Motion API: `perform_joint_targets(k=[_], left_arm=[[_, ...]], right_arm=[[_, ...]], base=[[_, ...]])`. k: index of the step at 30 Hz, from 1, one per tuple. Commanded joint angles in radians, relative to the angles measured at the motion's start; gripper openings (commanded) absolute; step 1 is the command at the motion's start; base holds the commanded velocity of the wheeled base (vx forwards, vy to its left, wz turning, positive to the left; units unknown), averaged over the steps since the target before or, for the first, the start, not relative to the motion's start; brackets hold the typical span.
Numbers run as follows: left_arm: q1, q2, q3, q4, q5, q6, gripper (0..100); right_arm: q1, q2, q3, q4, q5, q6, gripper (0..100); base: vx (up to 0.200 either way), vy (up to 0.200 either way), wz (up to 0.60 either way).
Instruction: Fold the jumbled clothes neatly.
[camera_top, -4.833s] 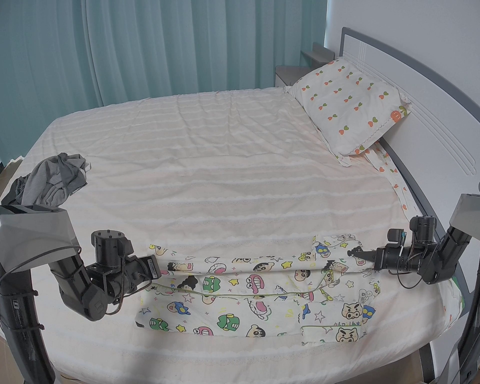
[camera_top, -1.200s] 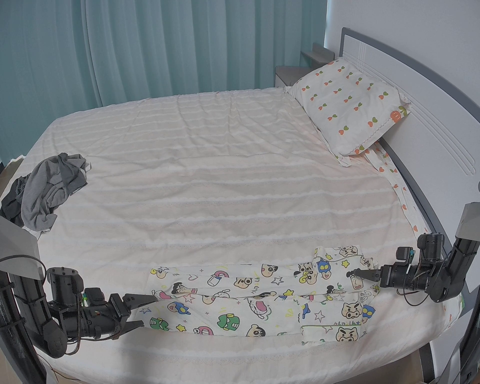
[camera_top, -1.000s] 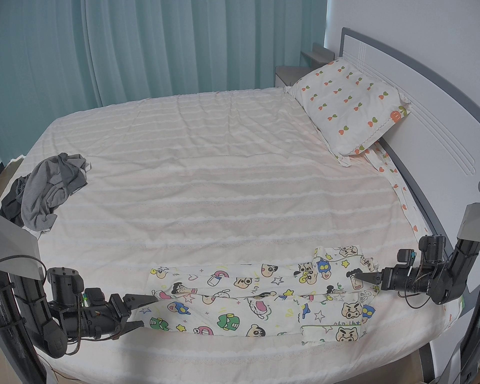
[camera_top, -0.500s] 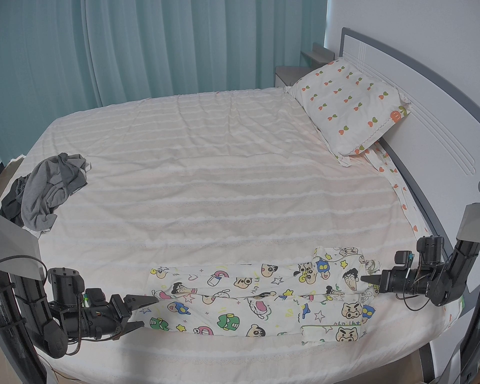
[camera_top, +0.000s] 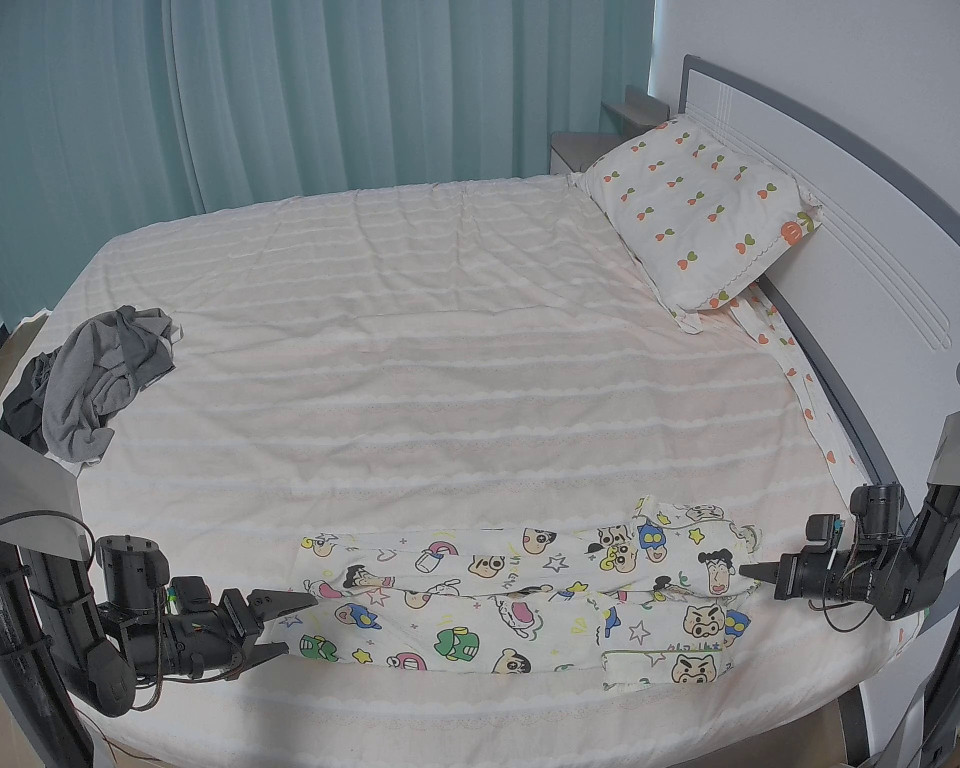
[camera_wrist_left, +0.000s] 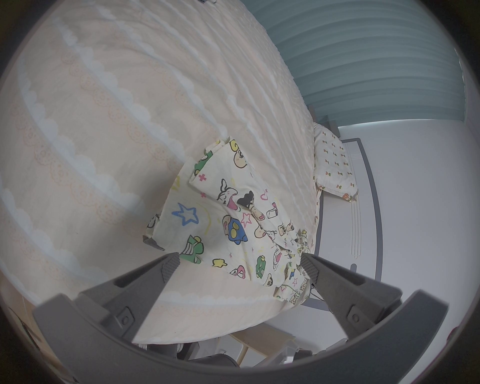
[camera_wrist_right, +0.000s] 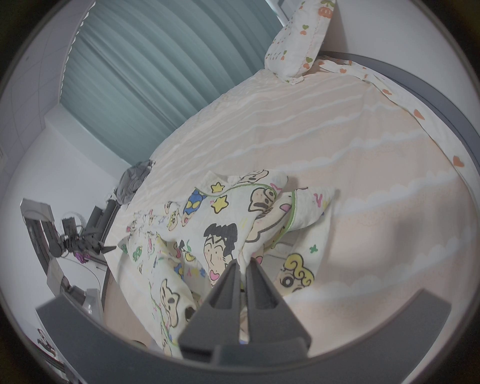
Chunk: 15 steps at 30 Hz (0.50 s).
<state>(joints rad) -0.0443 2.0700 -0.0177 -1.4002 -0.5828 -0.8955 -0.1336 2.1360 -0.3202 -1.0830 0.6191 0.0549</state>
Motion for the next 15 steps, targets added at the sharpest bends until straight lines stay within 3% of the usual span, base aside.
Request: perform_joint_targets(k=[1, 4, 5, 15], left_arm=[[0.000, 0.002, 0.012, 0.000, 0.000, 0.000, 100], [0.000, 0.002, 0.012, 0.000, 0.000, 0.000, 100], [0.000, 0.002, 0.012, 0.000, 0.000, 0.000, 100], [0.000, 0.002, 0.012, 0.000, 0.001, 0.000, 100]], right_arm=[[-0.015, 0.007, 0.021, 0.000, 0.001, -0.020, 0], [-0.015, 0.007, 0.021, 0.000, 0.001, -0.023, 0], [-0.015, 0.007, 0.023, 0.000, 0.001, -0.024, 100], [-0.052, -0.119, 0.010, -0.008, 0.007, -0.024, 100]], base=[[0.000, 0.000, 0.00], [0.000, 0.000, 0.00], [0.000, 0.000, 0.00], [0.000, 0.000, 0.00]])
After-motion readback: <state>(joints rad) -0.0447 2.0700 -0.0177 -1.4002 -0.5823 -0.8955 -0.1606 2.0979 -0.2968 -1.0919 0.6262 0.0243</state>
